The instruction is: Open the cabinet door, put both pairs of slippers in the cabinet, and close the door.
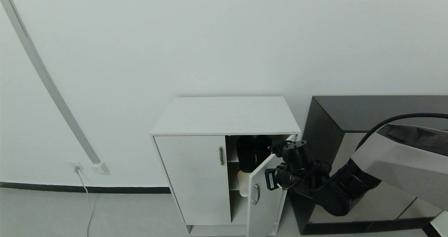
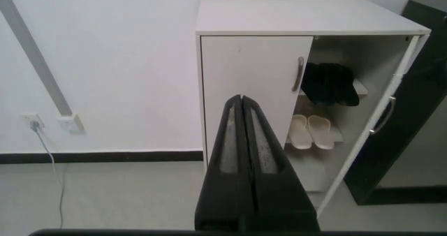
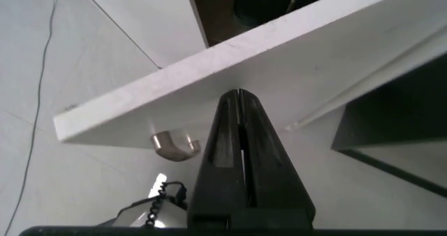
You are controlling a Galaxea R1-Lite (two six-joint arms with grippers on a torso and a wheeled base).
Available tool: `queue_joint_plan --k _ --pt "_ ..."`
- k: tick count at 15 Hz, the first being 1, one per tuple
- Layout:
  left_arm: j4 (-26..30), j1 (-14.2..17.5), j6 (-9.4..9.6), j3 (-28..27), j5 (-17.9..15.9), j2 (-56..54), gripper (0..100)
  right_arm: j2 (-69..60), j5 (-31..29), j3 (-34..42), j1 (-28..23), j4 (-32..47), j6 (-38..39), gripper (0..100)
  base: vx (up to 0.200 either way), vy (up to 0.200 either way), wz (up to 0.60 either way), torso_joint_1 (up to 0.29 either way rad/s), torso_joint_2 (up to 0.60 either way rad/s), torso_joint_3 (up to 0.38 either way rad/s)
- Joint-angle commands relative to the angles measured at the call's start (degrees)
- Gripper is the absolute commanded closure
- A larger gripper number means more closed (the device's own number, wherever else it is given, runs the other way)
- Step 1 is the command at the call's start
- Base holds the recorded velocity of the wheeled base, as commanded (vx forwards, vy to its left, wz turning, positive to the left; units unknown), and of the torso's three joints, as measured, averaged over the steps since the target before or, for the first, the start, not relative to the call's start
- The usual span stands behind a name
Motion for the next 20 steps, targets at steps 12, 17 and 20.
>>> queue_joint_plan --k 12,17,20 --pt "0.0 0.0 -0.02 0.0 0.1 0.1 100 10.6 -0.3 -16.7 -1.2 2.7 0.0 100 0.0 0.0 0.0 0.0 0.0 0.0" --pt "-0.1 0.0 -0.02 0.0 0.2 0.1 100 13.3 -0.4 -22.1 -1.6 4.4 -0.1 100 0.0 0.0 0.0 0.0 0.0 0.0" --pt "0.0 0.1 -0.02 0.0 0.2 0.1 100 14.3 -0.4 -23.9 -2.1 4.4 -0.1 100 0.0 0.0 0.0 0.0 0.0 0.0"
